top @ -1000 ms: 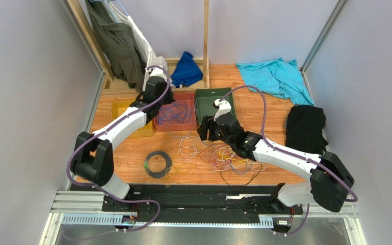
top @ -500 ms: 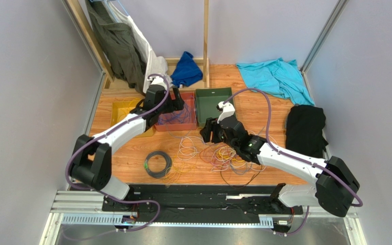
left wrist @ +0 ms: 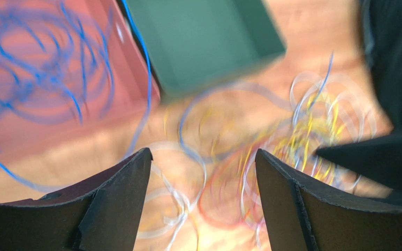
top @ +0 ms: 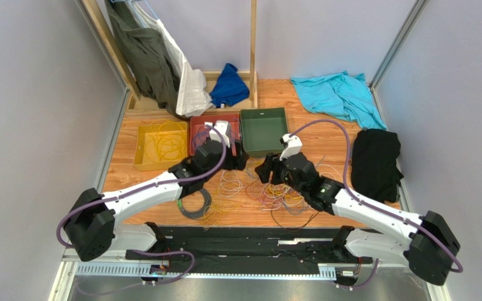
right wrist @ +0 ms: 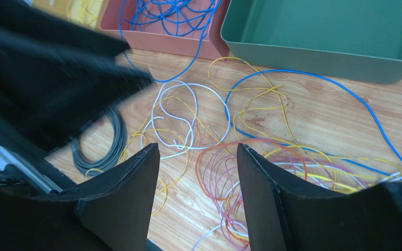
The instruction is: Untangle the cables
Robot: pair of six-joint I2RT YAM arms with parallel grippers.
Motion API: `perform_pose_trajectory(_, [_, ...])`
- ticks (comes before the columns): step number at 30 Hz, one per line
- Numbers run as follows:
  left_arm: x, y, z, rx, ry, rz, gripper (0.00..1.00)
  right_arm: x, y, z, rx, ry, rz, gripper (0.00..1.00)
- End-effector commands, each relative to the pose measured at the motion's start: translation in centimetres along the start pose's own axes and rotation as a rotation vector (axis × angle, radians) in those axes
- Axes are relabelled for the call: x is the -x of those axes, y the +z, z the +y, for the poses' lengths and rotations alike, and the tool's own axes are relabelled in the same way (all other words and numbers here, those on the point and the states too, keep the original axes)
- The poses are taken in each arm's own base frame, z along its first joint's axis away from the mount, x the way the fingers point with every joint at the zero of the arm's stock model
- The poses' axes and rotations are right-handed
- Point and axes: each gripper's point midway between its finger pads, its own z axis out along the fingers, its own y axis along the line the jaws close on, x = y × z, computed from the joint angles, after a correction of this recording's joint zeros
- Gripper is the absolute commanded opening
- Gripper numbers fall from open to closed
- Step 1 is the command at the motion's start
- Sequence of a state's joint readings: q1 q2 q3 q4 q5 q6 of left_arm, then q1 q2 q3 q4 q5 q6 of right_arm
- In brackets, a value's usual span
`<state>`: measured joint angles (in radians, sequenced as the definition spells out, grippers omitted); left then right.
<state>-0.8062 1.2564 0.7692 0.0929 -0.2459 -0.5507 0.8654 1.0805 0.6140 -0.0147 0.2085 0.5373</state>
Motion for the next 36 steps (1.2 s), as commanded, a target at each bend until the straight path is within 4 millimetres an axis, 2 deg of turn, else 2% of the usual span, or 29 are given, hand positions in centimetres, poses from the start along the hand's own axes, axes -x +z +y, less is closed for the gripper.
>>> perform_pose_trajectory(1, [-2.9, -1.4, -1.8, -0.030, -0.011, -0.022, 0.80, -0.5, -2.6, -1.0, -0.002, 0.028, -0.012, 0.59])
perform_pose_trajectory(3, [-5.2, -3.1, -2.8, -0.054, 0.000, 0.000, 0.80, -0.7, -3.6, -1.6, -0.004, 0.030, -0.025, 0.59])
perform_pose_trajectory(4, [-5.7, -3.6, -2.6, -0.035, 0.003, -0.004, 0.80, -2.2, -3.8, -2.8, -0.029, 0.030, -0.003, 0.59])
perform_pose_trajectory(5, [-7.0, -4.7, -3.2, -0.055, -0.006, 0.014, 0.80, -2.6, -4.0, -3.2, -0.037, 0.032, -0.001, 0.59])
perform_pose_trajectory(6, [-8.1, -5.2, -2.6, -0.031, -0.005, 0.041, 0.79, -2.9, -4.4, -3.5, -0.034, 0.036, -0.008, 0.58])
perform_pose_trajectory(7, [-7.9, -6.0, -2.6, -0.030, -0.035, 0.029, 0.78, -4.0, -4.5, -4.4, -0.059, 0.040, 0.009, 0.58])
perform_pose_trajectory(8, [-9.4, -6.8, -2.6, -0.039, -0.060, 0.054, 0.75, -4.3, -4.6, -4.8, -0.066, 0.044, 0.012, 0.58])
perform_pose_trajectory(9, [-10.1, -7.4, -2.4, -0.038, -0.069, 0.064, 0.74, -4.5, -4.8, -4.9, -0.064, 0.048, 0.009, 0.57])
perform_pose_trajectory(10, [-9.8, -8.1, -2.3, -0.035, -0.095, 0.037, 0.73, -4.8, -4.9, -5.1, -0.070, 0.049, 0.014, 0.57])
perform_pose_trajectory(11, [-11.0, -8.9, -2.5, -0.044, -0.118, 0.054, 0.73, -5.4, -4.9, -5.4, -0.073, 0.049, 0.026, 0.57])
perform_pose_trajectory(12, [-11.9, -9.5, -1.8, -0.018, -0.108, 0.074, 0.72, -5.4, -4.9, -5.4, -0.072, 0.049, 0.027, 0.56])
perform_pose_trajectory(13, [-11.6, -10.0, -1.5, -0.003, -0.127, 0.054, 0.72, -5.6, -4.8, -5.4, -0.070, 0.045, 0.030, 0.56])
perform_pose_trajectory(14, [-12.3, -10.4, -1.5, 0.006, -0.177, 0.072, 0.71, -5.5, -4.8, -5.1, -0.058, 0.042, 0.031, 0.56])
perform_pose_trajectory(15, [-13.1, -10.7, -0.7, 0.041, -0.179, 0.098, 0.71, -5.8, -4.6, -5.0, -0.054, 0.032, 0.044, 0.55])
perform_pose_trajectory(17, [-13.6, -10.8, -0.4, 0.056, -0.211, 0.113, 0.69, -5.5, -4.4, -3.5, -0.020, -0.004, 0.044, 0.54])
perform_pose_trajectory(19, [-14.1, -11.1, 0.2, 0.083, -0.216, 0.123, 0.69, -6.0, -3.8, -3.1, -0.038, -0.044, 0.068, 0.54])
perform_pose_trajectory(20, [-14.4, -11.2, 0.3, 0.085, -0.211, 0.130, 0.69, -6.4, -3.8, -2.0, -0.015, -0.073, 0.083, 0.53])
perform_pose_trajectory(23, [-15.3, -11.1, 1.2, 0.123, -0.204, 0.146, 0.69, -7.1, -3.3, -0.7, -0.028, -0.132, 0.110, 0.53])
perform_pose_trajectory(28, [-16.1, -11.4, 3.0, 0.198, -0.202, 0.156, 0.69, -8.0, -3.6, -0.8, -0.032, -0.118, 0.131, 0.52])
perform_pose_trajectory(32, [-16.8, -11.3, 4.2, 0.248, -0.204, 0.153, 0.68, -7.4, -4.6, -0.8, -0.016, -0.099, 0.115, 0.52])
perform_pose_trajectory(36, [-17.8, -10.7, 3.9, 0.253, -0.195, 0.175, 0.67, -6.8, -5.6, -0.7, 0.004, -0.086, 0.096, 0.52])
